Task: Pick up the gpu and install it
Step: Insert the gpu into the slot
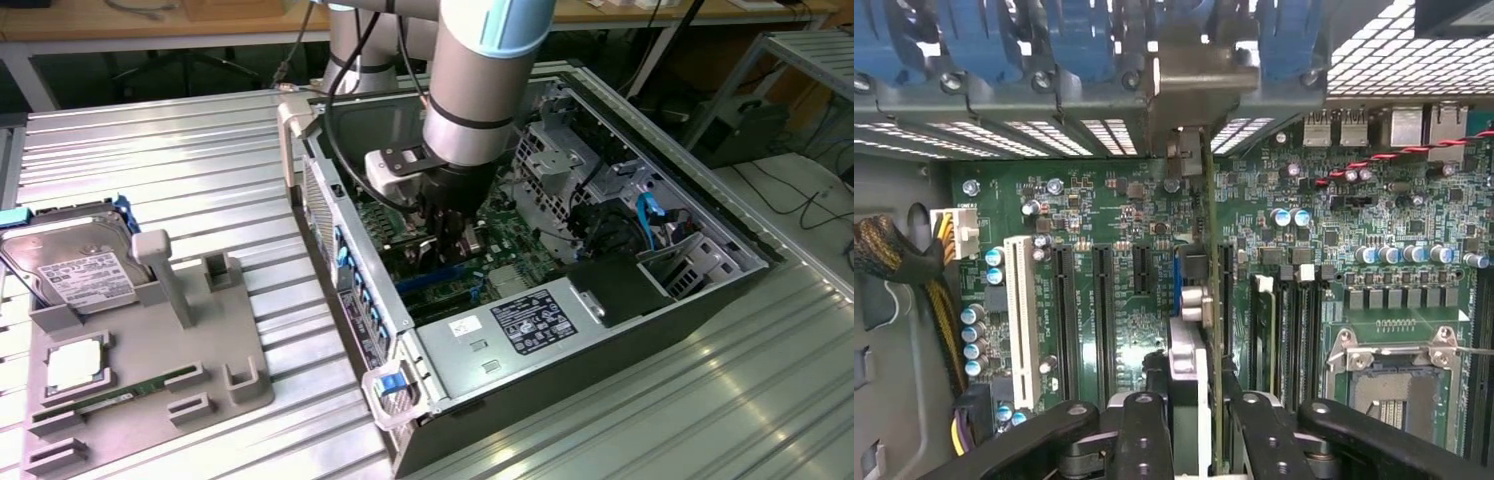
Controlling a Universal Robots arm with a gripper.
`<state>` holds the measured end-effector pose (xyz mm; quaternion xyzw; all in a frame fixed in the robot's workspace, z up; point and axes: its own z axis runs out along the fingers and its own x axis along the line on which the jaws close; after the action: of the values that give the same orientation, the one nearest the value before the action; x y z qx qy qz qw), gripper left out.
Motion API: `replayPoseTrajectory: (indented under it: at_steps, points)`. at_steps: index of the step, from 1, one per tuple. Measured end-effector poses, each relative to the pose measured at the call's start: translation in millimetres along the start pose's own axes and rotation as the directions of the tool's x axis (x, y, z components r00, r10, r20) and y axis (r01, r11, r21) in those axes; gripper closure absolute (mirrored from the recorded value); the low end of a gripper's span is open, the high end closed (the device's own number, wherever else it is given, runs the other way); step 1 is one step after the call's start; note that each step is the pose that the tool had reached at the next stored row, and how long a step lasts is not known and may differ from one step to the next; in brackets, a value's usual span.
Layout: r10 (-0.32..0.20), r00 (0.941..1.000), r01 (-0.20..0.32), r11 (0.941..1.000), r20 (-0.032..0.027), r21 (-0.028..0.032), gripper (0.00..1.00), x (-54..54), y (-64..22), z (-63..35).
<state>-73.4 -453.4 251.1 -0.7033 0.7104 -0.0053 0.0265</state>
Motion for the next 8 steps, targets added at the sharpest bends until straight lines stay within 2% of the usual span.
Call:
replayPoseTrajectory:
  at_steps: [2,5,8]
  points:
    - [0.0,1.0,0.0,1.0,0.0,0.0026,0.72,0.0,1.0,0.0]
    - [0.0,1.0,0.0,1.0,0.0003,0.0031,0.72,0.0,2.1,0.0]
    - [0.0,1.0,0.0,1.0,0.0003,0.0072,0.72,0.1,3.4,0.8]
